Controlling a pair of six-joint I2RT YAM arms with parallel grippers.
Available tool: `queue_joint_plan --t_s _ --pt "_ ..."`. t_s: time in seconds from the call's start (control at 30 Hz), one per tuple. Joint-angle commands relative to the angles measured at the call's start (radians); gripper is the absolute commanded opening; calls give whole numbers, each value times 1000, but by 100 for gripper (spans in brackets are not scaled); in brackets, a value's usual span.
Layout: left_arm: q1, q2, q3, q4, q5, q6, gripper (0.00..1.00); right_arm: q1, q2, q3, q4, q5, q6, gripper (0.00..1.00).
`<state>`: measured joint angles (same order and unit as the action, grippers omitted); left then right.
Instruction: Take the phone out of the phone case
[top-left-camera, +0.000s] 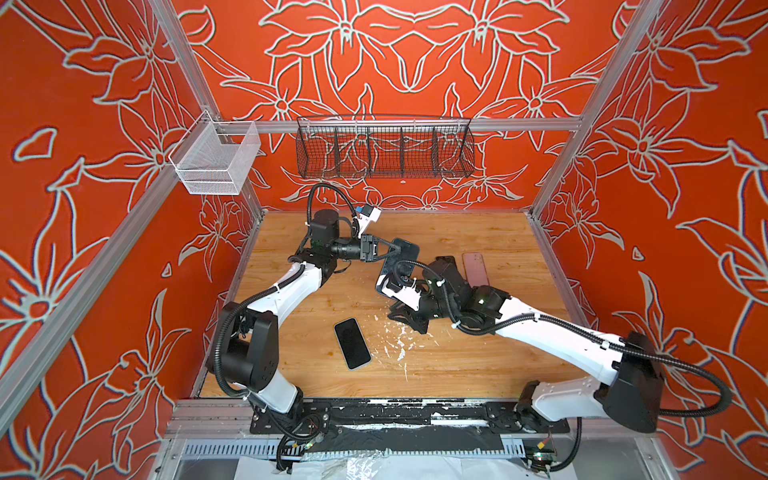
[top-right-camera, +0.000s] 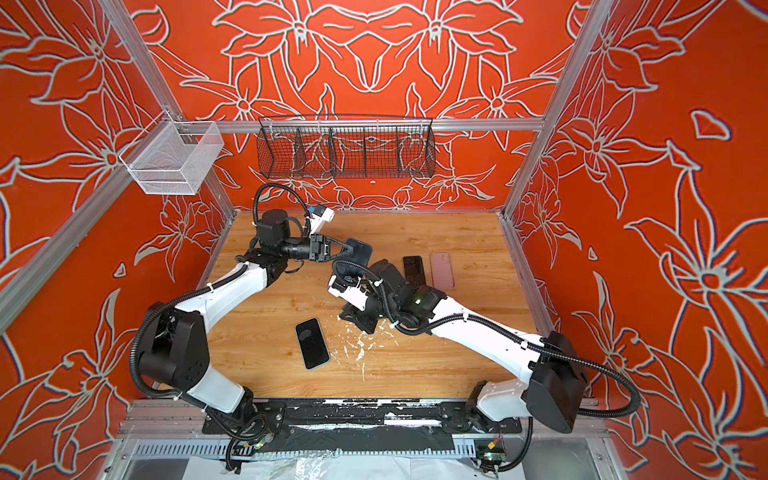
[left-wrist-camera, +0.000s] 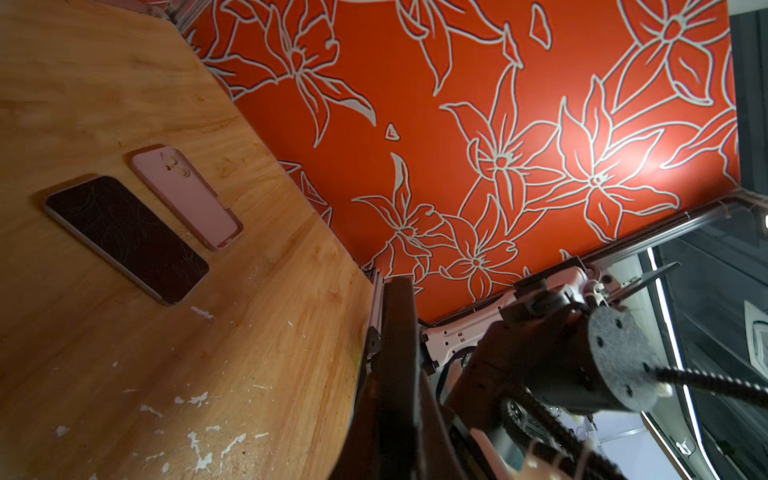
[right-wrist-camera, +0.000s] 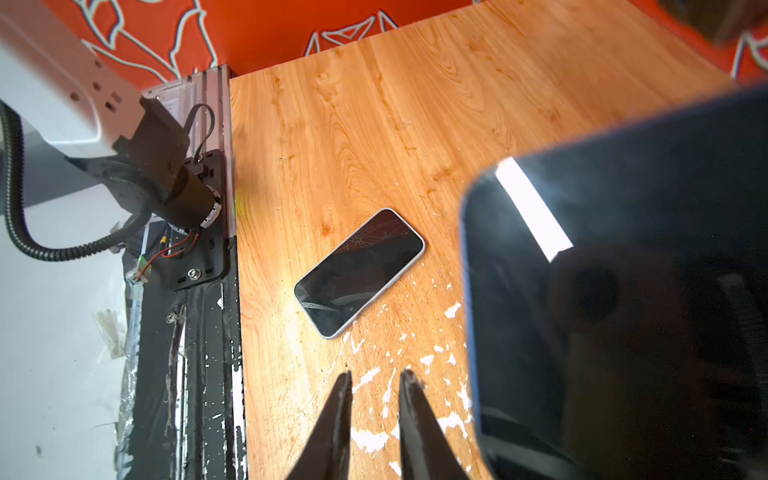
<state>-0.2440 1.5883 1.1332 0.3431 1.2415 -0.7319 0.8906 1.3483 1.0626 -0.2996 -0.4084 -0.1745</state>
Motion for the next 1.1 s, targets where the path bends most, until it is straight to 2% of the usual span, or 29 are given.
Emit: queue_joint_plan --t_s 0.0,0.2,0.33,0.5,0.63,0.83,1.07 --pt "-13 1 34 1 -36 -35 0 2 -5 -7 32 26 -68 23" --pt "-14 1 33 -11 -30 -25 0 -4 -41 -18 31 29 -44 23" --pt "-14 -8 34 -30 -27 -5 0 -28 -54 -10 -15 -38 -3 28" --pt "-14 -23 62 -123 -25 64 0 -118 -94 -8 -50 -345 135 45" --pt "-14 -35 62 -137 -23 81 0 -161 -145 -23 -83 -336 163 54" --pt "-15 -57 43 -74 -14 37 0 -212 -148 -23 -124 -310 177 68" --pt "-15 -81 38 -74 -11 31 0 -216 -57 20 -170 -282 155 68"
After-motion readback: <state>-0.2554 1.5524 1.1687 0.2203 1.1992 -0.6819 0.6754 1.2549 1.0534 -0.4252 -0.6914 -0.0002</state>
